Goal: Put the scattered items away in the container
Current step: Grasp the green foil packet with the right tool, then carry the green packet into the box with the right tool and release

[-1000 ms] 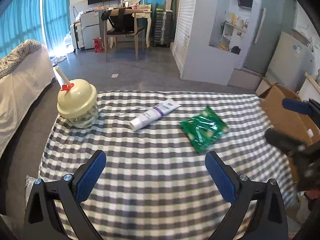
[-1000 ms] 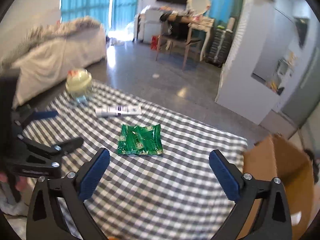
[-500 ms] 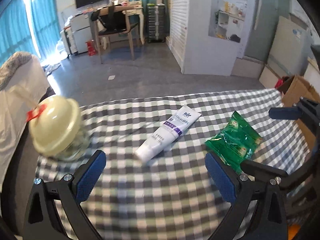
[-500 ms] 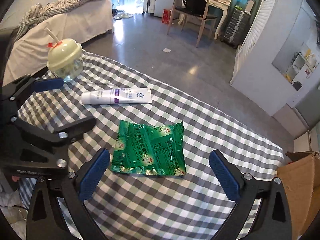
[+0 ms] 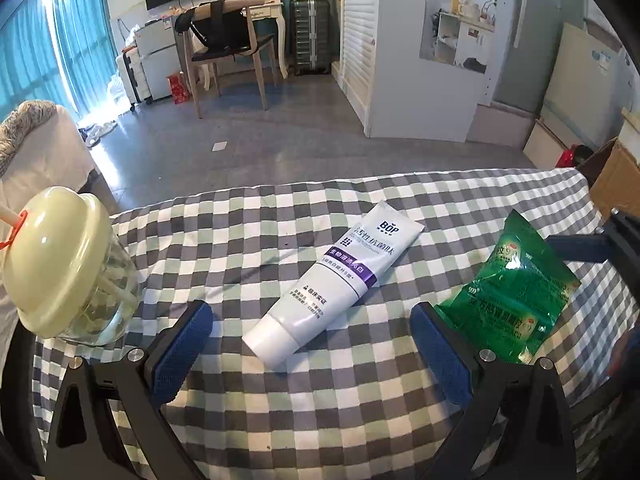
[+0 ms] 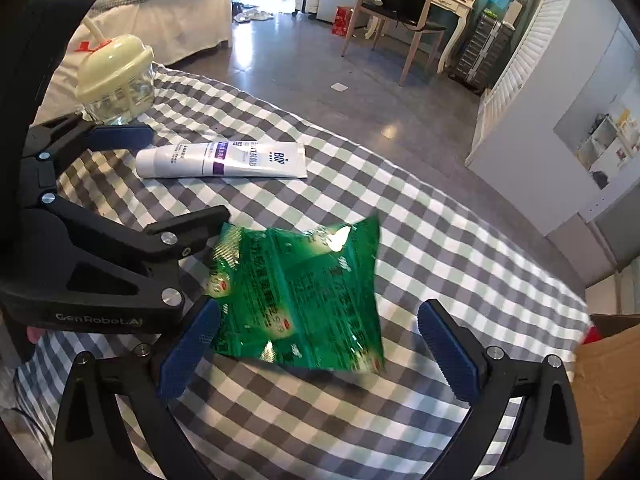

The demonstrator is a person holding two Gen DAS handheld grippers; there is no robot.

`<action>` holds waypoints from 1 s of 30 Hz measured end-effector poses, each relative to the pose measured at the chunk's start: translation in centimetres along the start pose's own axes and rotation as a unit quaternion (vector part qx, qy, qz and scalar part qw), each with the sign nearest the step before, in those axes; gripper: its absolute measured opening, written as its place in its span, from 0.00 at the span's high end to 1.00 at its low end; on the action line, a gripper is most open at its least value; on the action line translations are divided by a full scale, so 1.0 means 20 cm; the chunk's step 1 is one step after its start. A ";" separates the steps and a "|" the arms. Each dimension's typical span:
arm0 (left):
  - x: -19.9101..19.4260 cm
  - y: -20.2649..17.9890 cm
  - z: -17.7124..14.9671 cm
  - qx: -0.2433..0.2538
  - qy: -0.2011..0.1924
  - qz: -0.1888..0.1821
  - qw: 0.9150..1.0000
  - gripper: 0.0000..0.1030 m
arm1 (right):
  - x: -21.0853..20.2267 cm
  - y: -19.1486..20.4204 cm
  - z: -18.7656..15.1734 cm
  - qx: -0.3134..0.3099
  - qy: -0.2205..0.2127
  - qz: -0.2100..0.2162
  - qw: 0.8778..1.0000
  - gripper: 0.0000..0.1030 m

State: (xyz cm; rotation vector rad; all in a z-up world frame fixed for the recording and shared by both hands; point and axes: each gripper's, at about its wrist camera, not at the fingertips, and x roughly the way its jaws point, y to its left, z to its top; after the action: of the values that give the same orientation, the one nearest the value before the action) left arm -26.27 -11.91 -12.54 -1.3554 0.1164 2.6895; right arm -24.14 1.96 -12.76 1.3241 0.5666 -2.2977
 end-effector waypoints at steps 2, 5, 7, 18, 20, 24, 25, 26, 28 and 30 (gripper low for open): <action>-0.01 0.00 0.00 0.001 0.000 -0.016 1.000 0.21 | 0.00 -0.01 -0.01 0.002 -0.003 0.003 1.000 0.04; -0.04 -0.02 -0.01 0.010 -0.004 -0.034 0.999 0.58 | -0.02 -0.01 -0.02 0.007 -0.007 0.038 0.999 0.38; -0.05 -0.03 -0.01 0.014 -0.001 -0.053 0.998 0.73 | -0.06 -0.01 -0.03 0.013 -0.010 0.040 0.999 0.55; -0.21 -0.06 -0.04 0.011 0.001 -0.094 0.996 0.79 | -0.21 -0.06 -0.07 0.043 -0.043 0.046 0.997 0.92; -0.27 -0.08 -0.05 0.013 -0.008 -0.091 0.996 0.79 | -0.27 -0.08 -0.08 0.054 -0.055 0.043 0.996 0.94; -0.42 -0.12 -0.02 0.025 -0.033 -0.087 0.995 0.79 | -0.41 -0.15 -0.10 0.076 -0.082 0.038 0.993 0.94; -0.46 -0.14 -0.02 0.030 -0.038 -0.086 0.995 0.79 | -0.44 -0.17 -0.10 0.080 -0.087 0.035 0.992 0.94; -0.50 -0.17 -0.01 0.035 -0.046 -0.083 0.995 0.79 | -0.47 -0.18 -0.11 0.084 -0.092 0.032 0.992 0.94; -0.57 -0.22 0.01 0.045 -0.059 -0.085 0.994 0.79 | -0.53 -0.21 -0.14 0.093 -0.100 0.025 0.990 0.94; -0.65 -0.30 0.02 0.061 -0.072 -0.091 0.991 0.80 | -0.59 -0.23 -0.17 0.100 -0.106 0.023 0.989 0.94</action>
State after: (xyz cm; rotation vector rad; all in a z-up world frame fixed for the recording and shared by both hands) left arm -17.94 -6.96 -1.88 -1.0774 0.1342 2.5705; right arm -18.95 9.47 -3.37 1.1436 0.2383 -2.4693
